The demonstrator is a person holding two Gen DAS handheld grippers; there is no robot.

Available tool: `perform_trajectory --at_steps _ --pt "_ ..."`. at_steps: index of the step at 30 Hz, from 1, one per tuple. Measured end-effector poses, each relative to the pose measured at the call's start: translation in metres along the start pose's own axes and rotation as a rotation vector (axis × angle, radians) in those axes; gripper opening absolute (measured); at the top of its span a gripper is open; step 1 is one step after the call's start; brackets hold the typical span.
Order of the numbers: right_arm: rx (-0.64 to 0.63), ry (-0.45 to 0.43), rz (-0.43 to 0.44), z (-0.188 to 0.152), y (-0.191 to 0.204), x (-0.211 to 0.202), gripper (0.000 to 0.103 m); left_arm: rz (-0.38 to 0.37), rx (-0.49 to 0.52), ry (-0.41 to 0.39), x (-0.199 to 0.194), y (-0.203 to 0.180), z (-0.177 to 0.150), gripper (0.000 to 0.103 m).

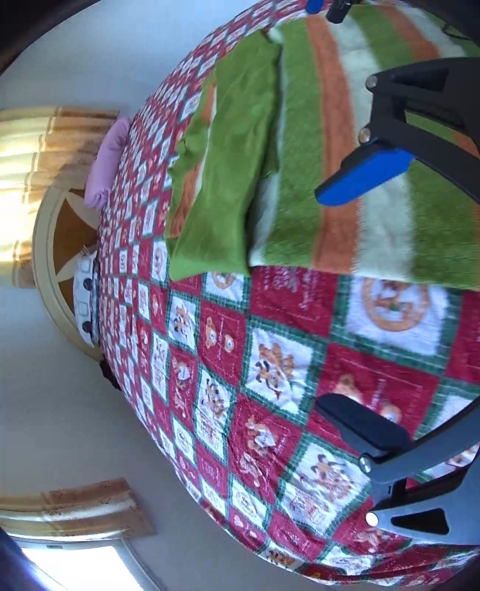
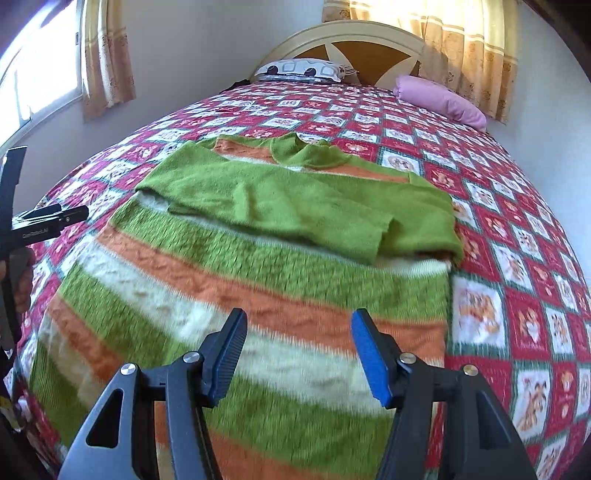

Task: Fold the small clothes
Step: 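Smooth the folded sleeves flat with the right gripper, then withdraw, then move both grippers down to the ribbed hem of the sweater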

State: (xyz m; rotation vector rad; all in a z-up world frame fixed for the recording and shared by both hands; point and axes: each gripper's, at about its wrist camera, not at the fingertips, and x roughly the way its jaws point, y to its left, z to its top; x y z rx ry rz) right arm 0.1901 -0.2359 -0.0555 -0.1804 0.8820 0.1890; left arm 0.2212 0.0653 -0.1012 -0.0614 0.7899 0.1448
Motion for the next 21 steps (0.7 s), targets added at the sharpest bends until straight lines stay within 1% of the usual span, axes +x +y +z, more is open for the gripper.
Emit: perform_trajectory --at_steps 11,21 --pt "0.005 -0.005 0.000 -0.032 0.010 -0.027 0.060 -0.023 0.059 0.004 -0.031 -0.006 -0.032 0.103" --pt "-0.003 -0.017 0.003 -0.054 0.024 -0.049 0.060 -0.033 0.097 0.011 -0.048 -0.008 -0.052 0.103"
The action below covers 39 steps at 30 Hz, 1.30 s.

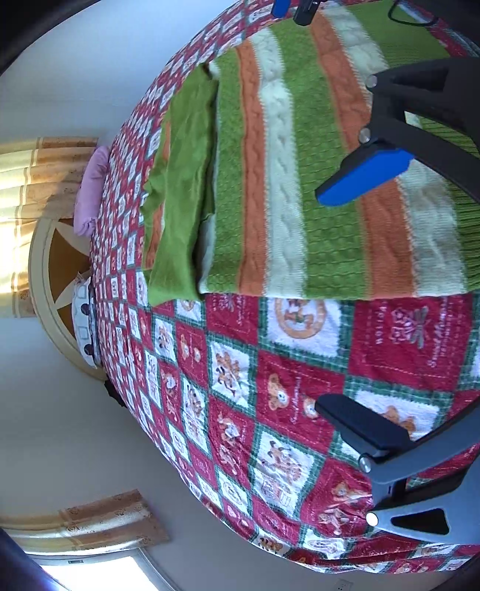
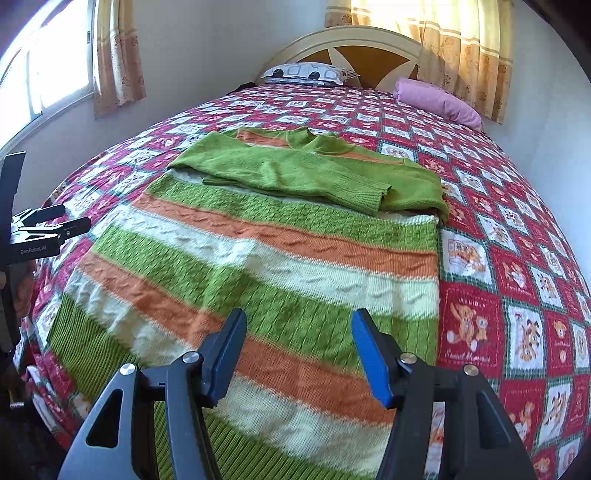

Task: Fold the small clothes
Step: 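Move both grippers down to the ribbed hem of the sweater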

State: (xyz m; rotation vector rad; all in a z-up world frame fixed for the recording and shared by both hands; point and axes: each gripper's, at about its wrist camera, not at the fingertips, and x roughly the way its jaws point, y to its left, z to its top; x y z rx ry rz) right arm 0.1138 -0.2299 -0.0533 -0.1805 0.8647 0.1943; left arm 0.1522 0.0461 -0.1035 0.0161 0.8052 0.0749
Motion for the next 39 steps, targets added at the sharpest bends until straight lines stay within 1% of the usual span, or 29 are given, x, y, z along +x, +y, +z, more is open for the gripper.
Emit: perform_trajectory --at_steps 9,12,14,18,20,22,24,25,27,28,30,32,34,35,38,39 --pt "-0.005 0.013 -0.008 -0.017 0.004 -0.012 0.060 -0.029 0.027 0.013 -0.016 -0.004 -0.020 0.103" --pt "-0.004 0.023 -0.007 -0.026 0.004 -0.017 0.060 -0.027 0.041 0.025 -0.021 -0.003 -0.029 0.103" --pt "-0.003 0.033 -0.009 -0.033 0.004 -0.020 0.060 -0.039 0.044 0.037 -0.026 0.000 -0.038 0.103" --pt "0.003 0.052 -0.010 -0.050 0.003 -0.025 0.060 -0.039 0.035 0.052 -0.033 0.006 -0.052 0.103" --pt "0.014 0.064 -0.006 -0.059 0.001 -0.027 0.060 -0.055 0.026 0.070 -0.036 0.007 -0.059 0.103" --pt "0.025 0.071 -0.005 -0.066 0.000 -0.029 0.060 -0.075 0.022 0.089 -0.037 0.006 -0.066 0.100" --pt "0.038 0.078 -0.003 -0.072 -0.001 -0.031 0.060 -0.117 0.006 0.113 -0.038 0.007 -0.072 0.091" --pt "0.047 0.080 -0.001 -0.076 -0.003 -0.032 0.060 -0.127 -0.003 0.121 -0.038 0.007 -0.075 0.090" --pt "0.063 0.084 0.000 -0.081 -0.005 -0.036 0.060 -0.164 -0.036 0.145 -0.037 0.010 -0.081 0.078" --pt "0.070 0.086 0.001 -0.084 -0.006 -0.037 0.060 -0.195 -0.056 0.173 -0.034 0.012 -0.086 0.075" --pt "0.086 0.090 -0.001 -0.091 -0.010 -0.042 0.060 -0.225 -0.077 0.206 -0.032 0.012 -0.092 0.064" --pt "0.103 0.090 -0.002 -0.098 -0.014 -0.046 0.060 -0.256 -0.104 0.232 -0.028 0.013 -0.098 0.059" --pt "0.119 0.091 -0.006 -0.104 -0.018 -0.048 0.060 -0.268 -0.125 0.248 -0.024 0.013 -0.101 0.053" --pt "0.131 0.093 -0.009 -0.107 -0.020 -0.049 0.060 -0.275 -0.129 0.248 -0.024 0.012 -0.102 0.051" --pt "0.150 0.100 -0.025 -0.112 -0.028 -0.047 0.060 -0.279 -0.135 0.233 -0.026 0.011 -0.103 0.051" --pt "0.160 0.102 -0.022 -0.113 -0.030 -0.046 0.060 -0.275 -0.136 0.232 -0.025 0.011 -0.103 0.046"
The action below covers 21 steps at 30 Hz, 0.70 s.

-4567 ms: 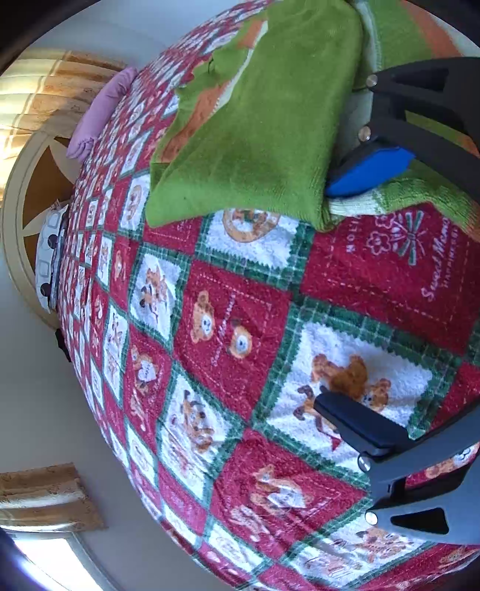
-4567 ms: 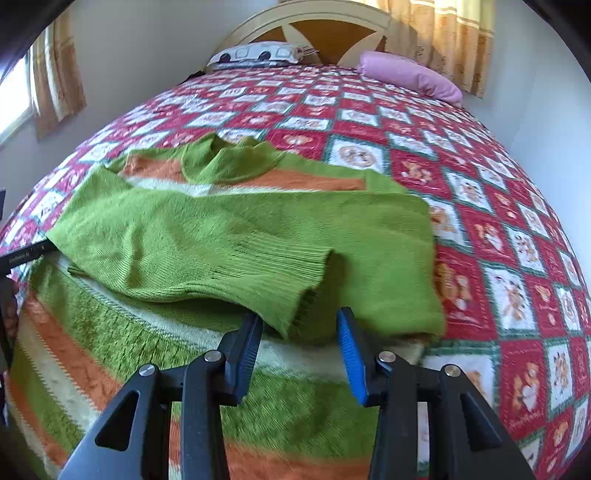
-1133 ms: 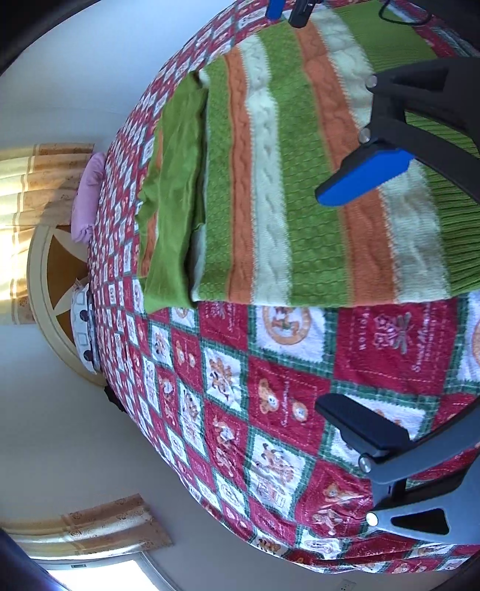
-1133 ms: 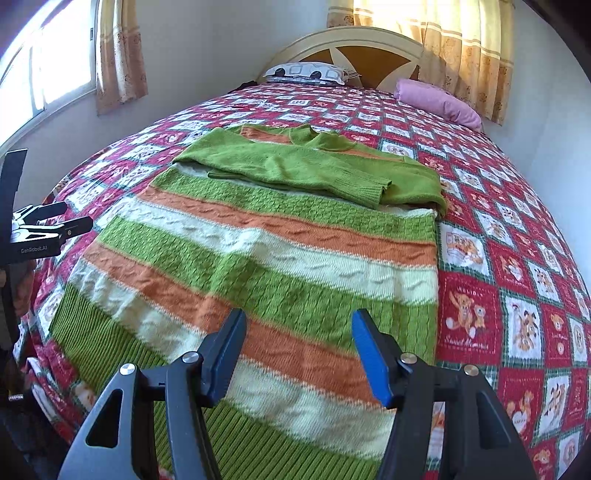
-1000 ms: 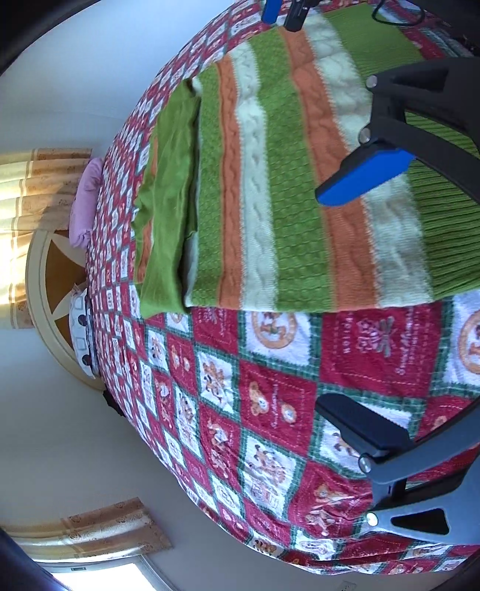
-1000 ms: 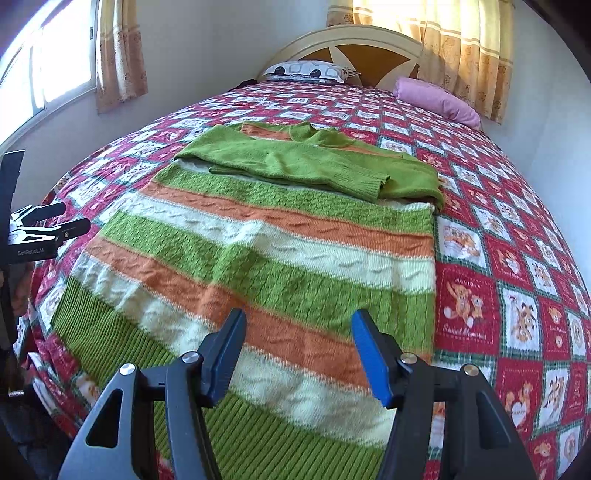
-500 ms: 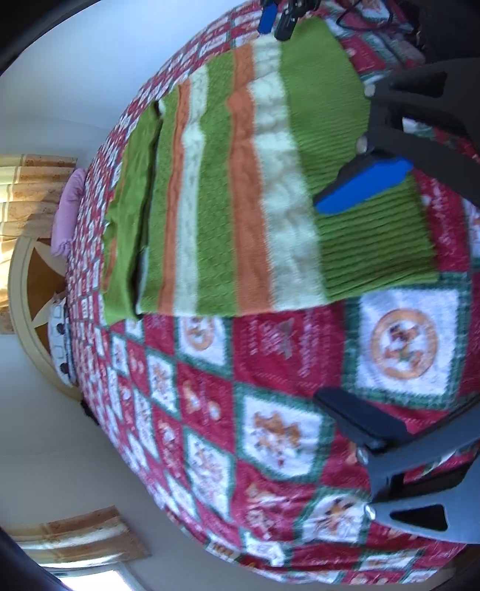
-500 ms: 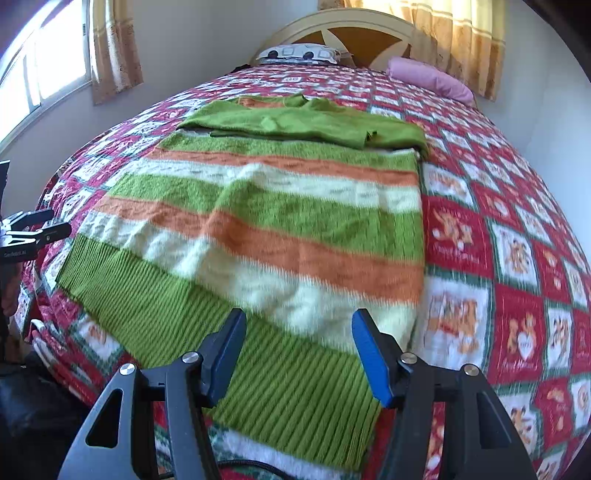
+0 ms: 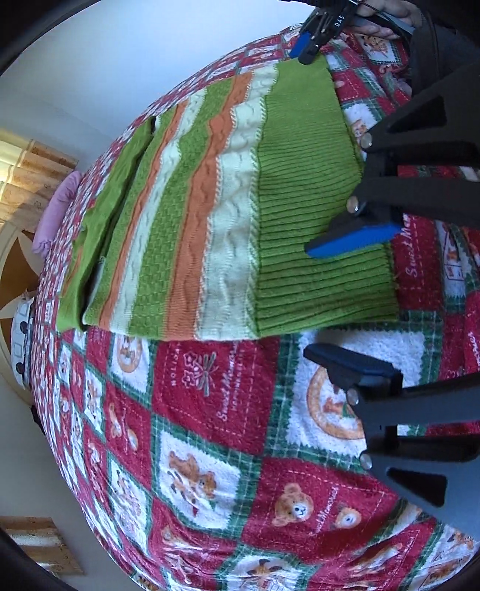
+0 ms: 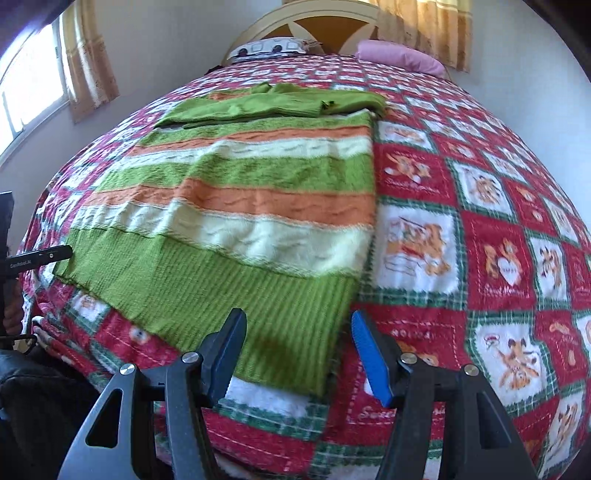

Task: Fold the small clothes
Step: 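Move both grippers down to the ribbed hem of the sweater, then close the left gripper on the hem while the right gripper grasps beside it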

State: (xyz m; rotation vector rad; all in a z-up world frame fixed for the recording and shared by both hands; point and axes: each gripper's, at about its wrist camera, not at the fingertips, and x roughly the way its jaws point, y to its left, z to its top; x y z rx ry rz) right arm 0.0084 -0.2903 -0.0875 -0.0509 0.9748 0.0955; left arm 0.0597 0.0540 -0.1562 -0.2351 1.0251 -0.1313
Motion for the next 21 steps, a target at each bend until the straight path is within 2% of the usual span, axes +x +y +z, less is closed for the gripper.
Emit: perform_trajectory --at_steps 1,2,3,5,10,14,16,18,20,21 --pt "0.017 0.005 0.006 -0.001 -0.004 0.002 0.060 0.004 0.001 -0.004 0.000 0.000 -0.001 0.040" --pt "0.033 0.009 0.013 -0.002 -0.007 0.003 0.060 -0.011 0.003 -0.003 -0.001 0.001 -0.002 0.017" --pt "0.051 0.013 0.024 -0.002 -0.010 0.004 0.060 -0.029 0.003 0.001 0.001 0.002 -0.001 0.008" --pt "0.087 0.014 0.059 -0.004 -0.016 0.004 0.060 -0.025 0.022 -0.015 -0.003 0.000 -0.001 0.006" --pt "0.125 0.011 0.098 -0.007 -0.023 0.002 0.060 -0.039 0.032 -0.038 -0.010 0.000 0.001 0.005" --pt "0.119 0.008 0.101 -0.009 -0.023 0.002 0.054 -0.030 0.015 -0.020 -0.003 0.001 0.001 0.006" --pt "0.110 0.006 0.102 -0.009 -0.022 0.003 0.052 -0.030 0.008 -0.009 0.001 0.001 0.002 0.011" --pt "0.108 0.002 0.107 -0.009 -0.022 0.005 0.050 -0.032 -0.007 0.001 0.004 0.003 0.002 0.027" --pt "0.098 -0.002 0.126 -0.009 -0.021 0.006 0.038 -0.046 -0.009 -0.001 0.003 0.003 0.001 0.030" --pt "0.092 -0.005 0.138 -0.009 -0.019 0.006 0.034 -0.047 -0.001 0.000 0.003 0.002 0.001 0.027"
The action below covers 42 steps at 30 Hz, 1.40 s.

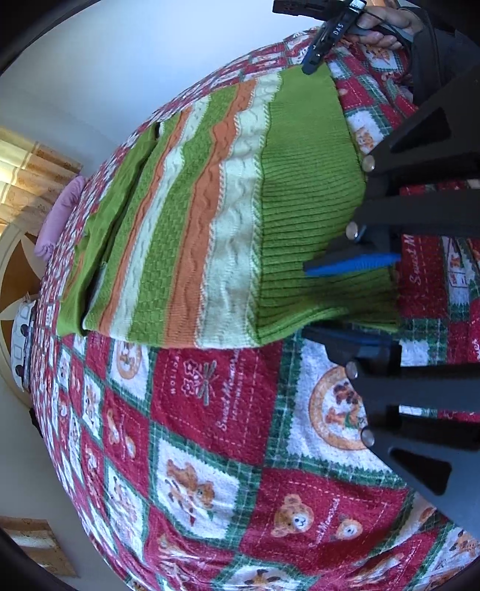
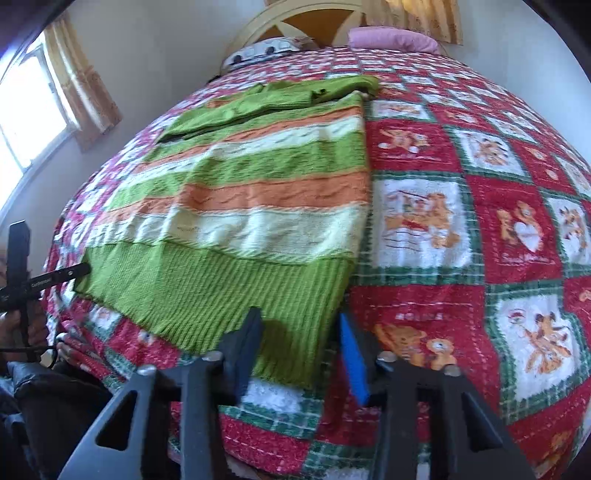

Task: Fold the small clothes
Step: 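Close the left gripper on the hem while the right gripper grasps beside it, then lift the hem with both grippers, fold it toward the collar, release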

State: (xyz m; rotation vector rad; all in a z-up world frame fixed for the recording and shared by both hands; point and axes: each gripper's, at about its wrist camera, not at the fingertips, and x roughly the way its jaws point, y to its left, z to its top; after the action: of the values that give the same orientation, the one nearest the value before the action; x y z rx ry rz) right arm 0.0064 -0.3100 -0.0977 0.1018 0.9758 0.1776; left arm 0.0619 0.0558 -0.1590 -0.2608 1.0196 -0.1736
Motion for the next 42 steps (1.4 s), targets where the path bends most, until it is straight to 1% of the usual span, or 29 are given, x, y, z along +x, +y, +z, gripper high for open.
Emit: perform_trajectory --at_steps 1,2,4,7,9,10,13,14,16,17,20,24,27,34,38,42 --pt "-0.008 -0.001 0.012 0.000 0.002 0.000 0.025 -0.013 0.011 0.006 0.000 -0.001 -0.001 0.018" --pt "-0.026 -0.001 0.033 0.000 0.004 -0.001 0.015 -0.024 0.018 0.012 -0.001 -0.001 -0.001 0.005" --pt "-0.047 -0.005 0.047 0.000 0.007 -0.005 0.013 -0.040 0.015 0.005 -0.005 0.002 0.001 0.005" --pt "-0.050 -0.040 0.062 0.002 0.003 -0.017 0.011 -0.077 -0.008 -0.039 -0.020 0.010 0.008 0.005" --pt "-0.006 -0.086 0.117 0.004 -0.005 -0.030 0.011 -0.097 -0.012 -0.073 -0.029 0.013 0.011 0.005" --pt "0.015 -0.104 0.144 0.006 -0.009 -0.034 0.011 -0.098 -0.008 -0.084 -0.031 0.013 0.013 0.005" --pt "0.037 -0.098 0.161 0.005 -0.011 -0.030 0.011 -0.108 0.001 -0.102 -0.034 0.010 0.015 0.004" --pt "0.055 -0.106 0.191 0.006 -0.012 -0.031 0.010 -0.109 0.002 -0.109 -0.036 0.010 0.016 0.004" --pt "0.070 -0.138 0.220 0.009 -0.013 -0.039 0.010 -0.113 0.004 -0.130 -0.042 0.011 0.019 0.004" --pt "0.078 -0.168 0.231 0.012 -0.013 -0.045 0.010 -0.085 0.026 -0.150 -0.044 0.006 0.023 0.004" --pt "0.084 -0.217 0.219 0.022 -0.013 -0.053 0.010 0.080 0.129 -0.167 -0.042 -0.008 0.031 0.004" --pt "0.084 -0.248 0.186 0.036 -0.014 -0.054 0.010 0.082 0.168 -0.163 -0.040 -0.016 0.039 0.004" --pt "0.071 -0.266 0.183 0.045 -0.012 -0.058 0.010 0.069 0.181 -0.168 -0.044 -0.018 0.051 0.004" --pt "0.052 -0.331 0.179 0.080 -0.008 -0.068 0.010 0.065 0.189 -0.243 -0.058 -0.024 0.094 0.004" --pt "0.040 -0.362 0.177 0.105 -0.007 -0.071 0.010 0.063 0.188 -0.259 -0.055 -0.026 0.114 0.004" --pt "0.038 -0.390 0.175 0.129 -0.009 -0.072 0.010 0.044 0.170 -0.272 -0.050 -0.024 0.136 0.004"
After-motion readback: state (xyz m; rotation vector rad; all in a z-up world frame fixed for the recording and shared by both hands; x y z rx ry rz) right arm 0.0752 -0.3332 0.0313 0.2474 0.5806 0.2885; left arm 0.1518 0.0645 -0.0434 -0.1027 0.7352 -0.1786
